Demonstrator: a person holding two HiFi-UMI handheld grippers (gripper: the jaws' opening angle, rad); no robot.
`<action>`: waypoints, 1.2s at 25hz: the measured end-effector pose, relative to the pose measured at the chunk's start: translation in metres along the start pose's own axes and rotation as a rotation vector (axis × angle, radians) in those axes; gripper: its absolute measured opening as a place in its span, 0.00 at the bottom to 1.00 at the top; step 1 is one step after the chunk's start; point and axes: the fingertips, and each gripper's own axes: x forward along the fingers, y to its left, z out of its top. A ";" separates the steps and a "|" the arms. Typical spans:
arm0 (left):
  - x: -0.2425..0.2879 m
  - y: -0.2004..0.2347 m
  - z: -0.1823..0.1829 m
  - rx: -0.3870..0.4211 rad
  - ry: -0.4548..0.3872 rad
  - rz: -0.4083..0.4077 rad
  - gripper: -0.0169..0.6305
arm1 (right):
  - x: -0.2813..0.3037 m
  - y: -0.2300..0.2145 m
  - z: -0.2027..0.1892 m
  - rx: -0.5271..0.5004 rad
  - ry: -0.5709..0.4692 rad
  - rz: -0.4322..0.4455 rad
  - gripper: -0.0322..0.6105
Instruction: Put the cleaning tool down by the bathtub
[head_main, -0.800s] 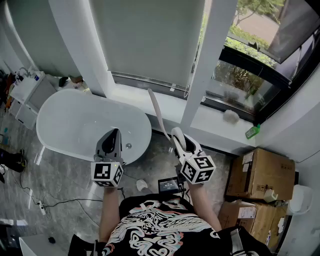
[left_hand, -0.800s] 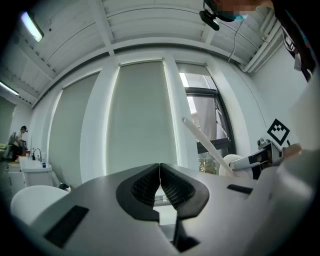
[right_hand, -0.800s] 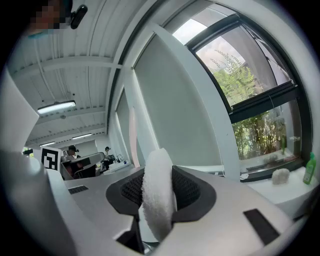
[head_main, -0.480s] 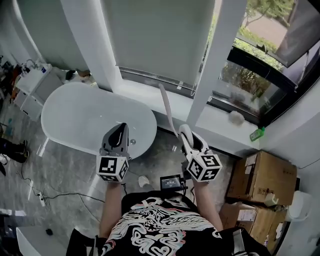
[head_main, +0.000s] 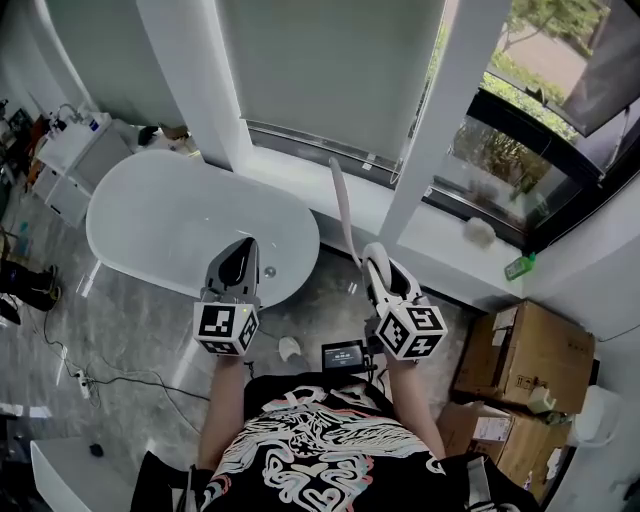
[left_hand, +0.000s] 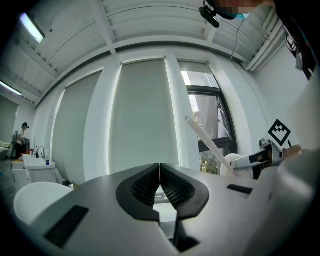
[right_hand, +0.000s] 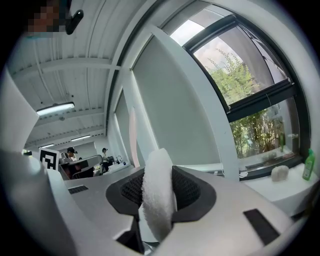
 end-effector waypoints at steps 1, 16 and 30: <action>0.002 0.002 -0.001 -0.007 -0.001 0.002 0.05 | 0.001 -0.002 -0.001 0.003 0.000 -0.007 0.28; 0.096 0.032 -0.018 -0.016 0.006 -0.050 0.05 | 0.071 -0.040 0.006 0.029 0.014 -0.079 0.28; 0.248 0.132 -0.013 -0.017 -0.012 -0.105 0.05 | 0.224 -0.070 0.048 0.036 0.000 -0.156 0.28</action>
